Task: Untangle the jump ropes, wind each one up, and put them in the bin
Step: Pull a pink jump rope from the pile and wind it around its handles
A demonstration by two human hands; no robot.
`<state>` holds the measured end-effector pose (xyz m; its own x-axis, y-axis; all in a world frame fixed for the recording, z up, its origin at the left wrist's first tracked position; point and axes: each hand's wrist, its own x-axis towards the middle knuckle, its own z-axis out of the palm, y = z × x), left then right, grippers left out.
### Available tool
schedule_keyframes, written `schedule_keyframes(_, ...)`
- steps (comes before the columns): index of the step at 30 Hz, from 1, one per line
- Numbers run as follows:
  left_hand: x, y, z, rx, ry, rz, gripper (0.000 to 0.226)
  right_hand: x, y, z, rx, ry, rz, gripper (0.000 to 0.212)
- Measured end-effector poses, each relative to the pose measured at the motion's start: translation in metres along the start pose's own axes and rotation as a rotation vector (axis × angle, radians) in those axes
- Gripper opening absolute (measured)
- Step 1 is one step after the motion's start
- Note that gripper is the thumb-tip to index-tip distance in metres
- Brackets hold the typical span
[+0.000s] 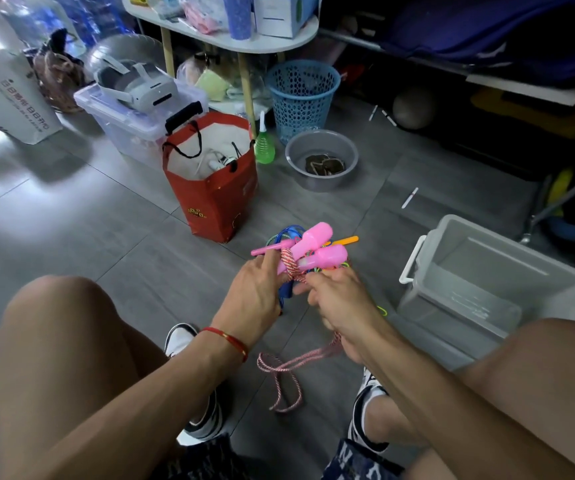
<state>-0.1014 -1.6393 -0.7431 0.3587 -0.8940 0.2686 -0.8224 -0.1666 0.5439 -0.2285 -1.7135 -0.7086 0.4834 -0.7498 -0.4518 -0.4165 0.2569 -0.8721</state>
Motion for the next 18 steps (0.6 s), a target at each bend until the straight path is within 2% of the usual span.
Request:
schedule_keyframes(3, 0.005, -0.003, 0.002, 0.022, 0.022, 0.028, 0.017, 0.002, -0.005, -0.003, 0.005, 0.039, -0.041, 0.025)
schedule_keyframes(8, 0.003, -0.007, 0.004, 0.235, -0.025, 0.116, 0.048, 0.003, -0.017, -0.008, 0.137, 0.086, -0.035, 0.035)
schedule_keyframes(11, -0.005, 0.007, 0.000, 0.314, 0.028, 0.179, 0.040, 0.003, -0.021, -0.010, 0.096, 0.132, -0.111, 0.044)
schedule_keyframes(16, -0.017, 0.014, 0.011, 0.325, 0.018, 0.096, 0.051, 0.017, -0.009, -0.011, -0.052, 0.200, -0.171, 0.060)
schedule_keyframes(18, -0.021, 0.019, 0.009, 0.240, 0.008, 0.144, 0.059, 0.021, -0.005, -0.015, -0.032, 0.193, -0.193, 0.062)
